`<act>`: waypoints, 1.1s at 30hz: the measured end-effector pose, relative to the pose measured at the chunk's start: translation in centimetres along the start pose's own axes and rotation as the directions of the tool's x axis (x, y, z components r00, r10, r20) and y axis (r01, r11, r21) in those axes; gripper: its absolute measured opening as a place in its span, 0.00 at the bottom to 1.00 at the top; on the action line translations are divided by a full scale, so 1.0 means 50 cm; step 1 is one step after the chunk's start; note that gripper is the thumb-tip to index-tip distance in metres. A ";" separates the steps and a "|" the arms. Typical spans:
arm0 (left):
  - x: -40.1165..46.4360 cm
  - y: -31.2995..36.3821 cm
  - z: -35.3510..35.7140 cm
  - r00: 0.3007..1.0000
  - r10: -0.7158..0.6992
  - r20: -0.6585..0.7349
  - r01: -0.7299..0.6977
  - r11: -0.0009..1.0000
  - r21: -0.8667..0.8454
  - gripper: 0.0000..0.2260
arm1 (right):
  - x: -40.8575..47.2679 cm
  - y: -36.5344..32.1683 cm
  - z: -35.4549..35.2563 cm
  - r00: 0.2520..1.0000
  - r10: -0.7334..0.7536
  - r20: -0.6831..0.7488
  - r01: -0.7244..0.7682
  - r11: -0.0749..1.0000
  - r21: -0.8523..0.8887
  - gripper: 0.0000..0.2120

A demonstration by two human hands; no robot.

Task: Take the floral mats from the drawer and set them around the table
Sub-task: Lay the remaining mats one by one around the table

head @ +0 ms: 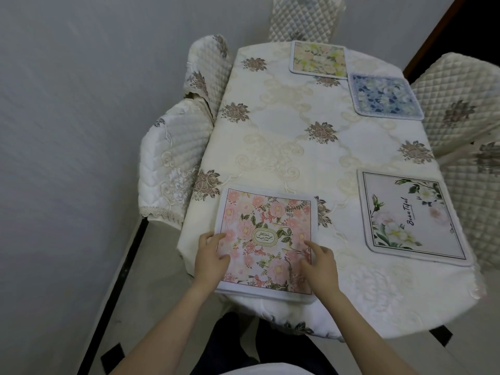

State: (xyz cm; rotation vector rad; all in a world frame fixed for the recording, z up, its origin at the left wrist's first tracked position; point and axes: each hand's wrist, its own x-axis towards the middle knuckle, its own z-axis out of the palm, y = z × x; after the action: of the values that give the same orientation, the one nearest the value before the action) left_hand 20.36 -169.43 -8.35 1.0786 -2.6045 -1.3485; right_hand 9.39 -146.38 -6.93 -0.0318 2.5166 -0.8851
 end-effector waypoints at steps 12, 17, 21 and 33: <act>0.009 0.027 -0.030 0.989 -0.111 0.102 0.134 0.955 -0.264 0.28 | 0.023 -0.002 -0.053 0.996 -0.047 0.069 0.026 0.959 0.281 0.28; -0.009 0.065 -0.042 0.997 -0.081 0.018 0.083 0.955 -0.285 0.28 | 0.029 -0.026 -0.087 0.993 -0.113 0.040 0.094 0.944 0.316 0.28; -0.024 0.102 -0.056 0.997 -0.070 -0.034 0.056 0.946 -0.320 0.28 | 0.043 -0.057 -0.118 0.984 -0.178 0.020 0.160 0.925 0.344 0.29; -0.042 0.192 -0.132 0.975 -0.026 -0.219 -0.072 0.902 -0.426 0.28 | 0.046 -0.158 -0.211 0.947 -0.320 -0.002 0.282 0.832 0.477 0.28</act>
State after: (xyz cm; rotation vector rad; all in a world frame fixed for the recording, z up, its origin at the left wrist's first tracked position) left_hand 18.57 -169.19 3.37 1.0458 -2.0189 -1.5933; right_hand 1.67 -146.85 4.01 -0.3081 2.1870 -1.5770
